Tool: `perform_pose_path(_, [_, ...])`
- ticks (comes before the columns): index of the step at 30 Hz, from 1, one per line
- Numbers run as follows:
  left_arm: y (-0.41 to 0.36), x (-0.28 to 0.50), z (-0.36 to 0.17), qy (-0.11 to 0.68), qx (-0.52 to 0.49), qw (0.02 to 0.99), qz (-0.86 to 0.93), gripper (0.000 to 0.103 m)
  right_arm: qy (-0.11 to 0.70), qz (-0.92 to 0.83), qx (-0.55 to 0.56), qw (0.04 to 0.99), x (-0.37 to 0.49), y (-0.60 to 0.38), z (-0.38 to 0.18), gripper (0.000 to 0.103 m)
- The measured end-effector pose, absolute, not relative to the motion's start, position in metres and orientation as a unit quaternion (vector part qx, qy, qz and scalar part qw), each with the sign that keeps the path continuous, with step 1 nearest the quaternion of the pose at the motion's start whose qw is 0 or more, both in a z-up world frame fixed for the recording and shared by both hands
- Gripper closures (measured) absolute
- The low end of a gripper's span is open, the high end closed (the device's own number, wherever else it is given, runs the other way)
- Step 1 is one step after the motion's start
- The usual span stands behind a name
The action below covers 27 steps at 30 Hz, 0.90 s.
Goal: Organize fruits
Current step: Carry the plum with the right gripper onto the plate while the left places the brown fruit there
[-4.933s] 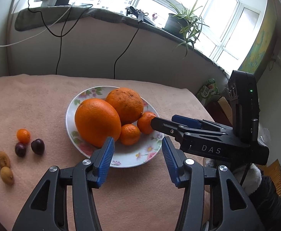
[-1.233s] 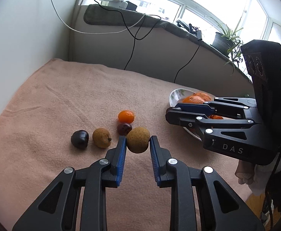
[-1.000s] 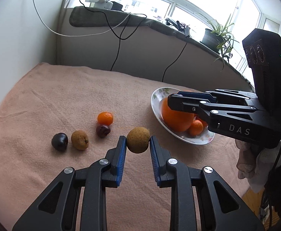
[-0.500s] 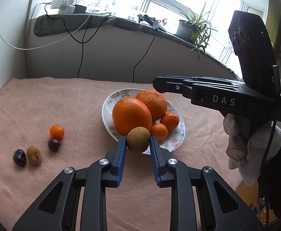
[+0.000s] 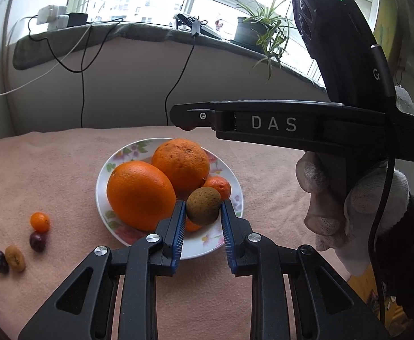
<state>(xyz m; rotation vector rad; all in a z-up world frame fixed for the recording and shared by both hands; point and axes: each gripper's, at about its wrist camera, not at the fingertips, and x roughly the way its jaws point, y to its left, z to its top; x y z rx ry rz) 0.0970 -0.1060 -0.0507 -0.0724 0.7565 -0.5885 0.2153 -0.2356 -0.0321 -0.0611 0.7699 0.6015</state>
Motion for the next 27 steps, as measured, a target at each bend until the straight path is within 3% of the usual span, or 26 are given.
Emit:
perform_pose_path(23, [-0.118, 0.098, -0.055, 0.368, -0.01, 0.888, -0.275, 0.079, 0.399, 0.301, -0.028, 0.866, 0.252, -0.214, -0.058, 0.077])
perform_pose_path(24, [-0.118, 0.098, -0.055, 0.368, -0.01, 0.888, -0.275, 0.076, 0.399, 0.301, -0.027, 0.866, 0.252, -0.214, -0.059, 0.076])
perform_pose_path(26, [-0.117, 0.098, -0.055, 0.366, -0.012, 0.89, -0.273, 0.073, 0.396, 0.298, -0.024, 0.868, 0.251, -0.215, -0.058, 0.061])
perform_pose_path(27, [-0.116, 0.098, -0.055, 0.365, -0.012, 0.89, -0.272, 0.072, 0.392, 0.295, -0.023, 0.871, 0.25, -0.216, -0.056, 0.045])
